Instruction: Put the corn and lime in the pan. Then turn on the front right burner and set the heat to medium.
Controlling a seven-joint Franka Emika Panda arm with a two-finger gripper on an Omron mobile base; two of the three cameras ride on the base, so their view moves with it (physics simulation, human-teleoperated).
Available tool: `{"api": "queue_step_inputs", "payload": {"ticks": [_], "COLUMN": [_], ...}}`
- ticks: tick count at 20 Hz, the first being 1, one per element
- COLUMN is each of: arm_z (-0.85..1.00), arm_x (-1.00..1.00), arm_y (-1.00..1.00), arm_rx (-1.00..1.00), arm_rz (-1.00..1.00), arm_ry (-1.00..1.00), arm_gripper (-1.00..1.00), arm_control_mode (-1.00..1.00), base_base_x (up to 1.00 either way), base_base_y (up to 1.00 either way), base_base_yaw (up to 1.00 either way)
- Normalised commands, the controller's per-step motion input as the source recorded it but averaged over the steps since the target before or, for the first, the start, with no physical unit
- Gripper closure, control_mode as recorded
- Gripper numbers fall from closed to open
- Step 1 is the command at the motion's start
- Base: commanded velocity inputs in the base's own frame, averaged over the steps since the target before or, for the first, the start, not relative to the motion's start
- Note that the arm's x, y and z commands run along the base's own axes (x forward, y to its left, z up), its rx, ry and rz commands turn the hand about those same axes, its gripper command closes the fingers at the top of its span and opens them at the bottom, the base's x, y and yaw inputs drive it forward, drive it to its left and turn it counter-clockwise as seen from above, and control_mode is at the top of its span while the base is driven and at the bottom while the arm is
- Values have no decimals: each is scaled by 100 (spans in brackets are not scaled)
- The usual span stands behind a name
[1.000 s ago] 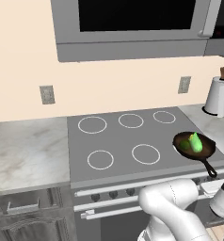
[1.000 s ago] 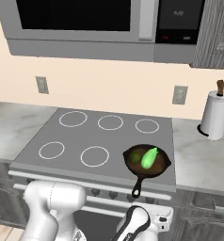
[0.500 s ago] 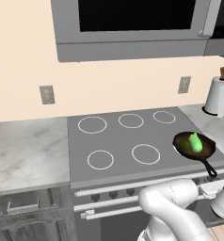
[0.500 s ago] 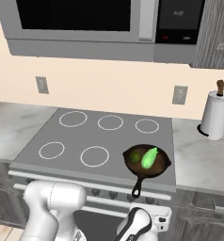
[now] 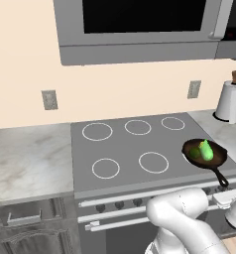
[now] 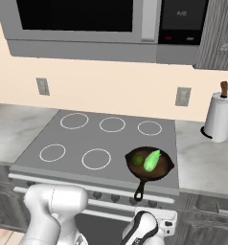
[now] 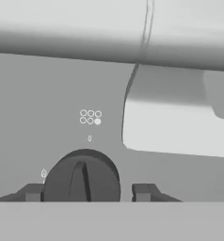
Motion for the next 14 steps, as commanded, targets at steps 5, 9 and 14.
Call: {"api": "queue_step_inputs", "payload": {"ticks": [5,9,14], "arm_z": [-43,-60,-38], "arm_x": [0,0,0], "arm_y": [-46,-33,-27], "arm_rx": [-17,-27,-36], "arm_rz": [-7,-7,-6], "arm_ry": [0,-1,-5], "arm_gripper": [100,100,100], "arm_control_mode": [-100,-100,-100], "base_base_x": [0,0,0], "base_base_y": [0,0,0], "base_base_yaw": [0,0,0]}}
